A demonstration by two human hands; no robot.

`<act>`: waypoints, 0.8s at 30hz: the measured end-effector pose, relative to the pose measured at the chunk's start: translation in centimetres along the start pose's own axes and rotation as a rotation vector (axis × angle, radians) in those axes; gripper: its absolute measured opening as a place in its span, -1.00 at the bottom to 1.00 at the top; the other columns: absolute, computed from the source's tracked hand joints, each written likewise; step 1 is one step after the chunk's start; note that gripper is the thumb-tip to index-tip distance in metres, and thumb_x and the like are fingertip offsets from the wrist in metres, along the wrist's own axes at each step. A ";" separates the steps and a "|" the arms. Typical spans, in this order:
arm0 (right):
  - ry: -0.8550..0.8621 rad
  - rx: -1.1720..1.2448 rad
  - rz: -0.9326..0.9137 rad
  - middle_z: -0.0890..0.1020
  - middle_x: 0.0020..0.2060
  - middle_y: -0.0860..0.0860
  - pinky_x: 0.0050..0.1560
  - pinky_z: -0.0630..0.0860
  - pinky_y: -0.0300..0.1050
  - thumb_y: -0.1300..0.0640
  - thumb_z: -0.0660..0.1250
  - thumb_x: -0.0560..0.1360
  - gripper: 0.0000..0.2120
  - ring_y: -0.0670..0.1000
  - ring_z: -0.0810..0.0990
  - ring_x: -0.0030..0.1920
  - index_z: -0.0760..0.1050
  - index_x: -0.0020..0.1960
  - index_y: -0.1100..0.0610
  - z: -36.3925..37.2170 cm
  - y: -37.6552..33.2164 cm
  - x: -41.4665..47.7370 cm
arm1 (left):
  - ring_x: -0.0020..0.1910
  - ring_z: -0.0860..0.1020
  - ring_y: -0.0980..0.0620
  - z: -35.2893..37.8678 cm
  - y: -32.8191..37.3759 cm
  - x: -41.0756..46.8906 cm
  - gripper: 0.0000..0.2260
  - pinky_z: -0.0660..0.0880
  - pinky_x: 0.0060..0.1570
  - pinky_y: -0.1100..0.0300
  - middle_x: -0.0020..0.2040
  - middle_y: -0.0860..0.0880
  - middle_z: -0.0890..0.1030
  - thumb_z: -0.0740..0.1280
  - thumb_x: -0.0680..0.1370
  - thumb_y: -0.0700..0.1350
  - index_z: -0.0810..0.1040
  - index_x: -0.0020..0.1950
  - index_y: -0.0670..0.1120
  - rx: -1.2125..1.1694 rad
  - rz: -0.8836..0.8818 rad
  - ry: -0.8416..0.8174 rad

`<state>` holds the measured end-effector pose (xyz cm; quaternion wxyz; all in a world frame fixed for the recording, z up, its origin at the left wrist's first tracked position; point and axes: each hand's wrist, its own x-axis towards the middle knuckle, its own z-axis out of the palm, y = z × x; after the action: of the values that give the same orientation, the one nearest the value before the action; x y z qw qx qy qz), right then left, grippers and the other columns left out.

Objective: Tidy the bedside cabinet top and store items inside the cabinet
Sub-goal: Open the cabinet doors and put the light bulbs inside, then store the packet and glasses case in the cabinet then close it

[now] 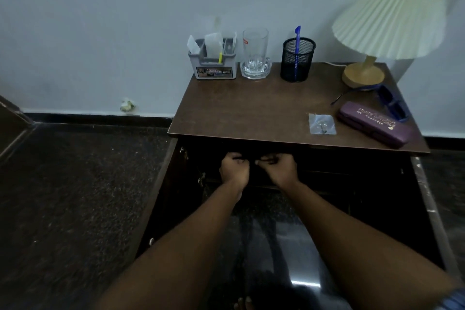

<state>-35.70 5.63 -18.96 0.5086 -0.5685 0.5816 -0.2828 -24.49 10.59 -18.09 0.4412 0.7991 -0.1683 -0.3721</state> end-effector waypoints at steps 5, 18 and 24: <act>-0.054 -0.052 -0.043 0.64 -0.34 -0.07 -0.22 0.47 -0.33 0.18 0.58 0.40 -0.89 -0.20 0.56 -0.32 0.66 -0.16 0.17 -2.2 -0.2 -3.0 | -0.06 0.68 -0.10 -0.1 1.1 -4.4 -0.87 0.64 0.06 -0.04 -0.09 -0.10 0.70 0.39 0.52 -0.24 0.59 -0.03 -0.01 -0.036 0.056 -0.045; 0.079 -0.034 -0.134 0.72 -0.33 -0.07 -0.17 0.56 -0.28 0.10 0.60 0.37 -0.89 -0.19 0.64 -0.30 0.68 -0.24 0.07 -11.0 -3.4 -6.3 | -0.24 0.63 0.02 1.5 6.5 -10.0 -0.94 0.63 -0.06 0.08 -0.12 -0.11 0.68 0.36 0.58 -0.24 0.61 0.00 -0.12 -0.082 0.206 -0.142; 0.138 0.025 -0.144 0.73 -0.30 -0.04 -0.09 0.61 -0.16 0.08 0.60 0.37 -0.87 -0.10 0.69 -0.23 0.69 -0.22 0.11 -13.9 -5.1 -6.9 | -0.28 0.63 0.06 3.3 8.6 -11.7 -0.92 0.63 -0.08 0.09 -0.18 -0.08 0.67 0.37 0.55 -0.24 0.61 -0.06 -0.07 -0.119 0.262 -0.175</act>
<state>-47.58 7.76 -7.98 0.4527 -0.5816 0.5692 -0.3645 -34.25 10.90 -6.77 0.5161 0.7072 -0.2864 -0.3892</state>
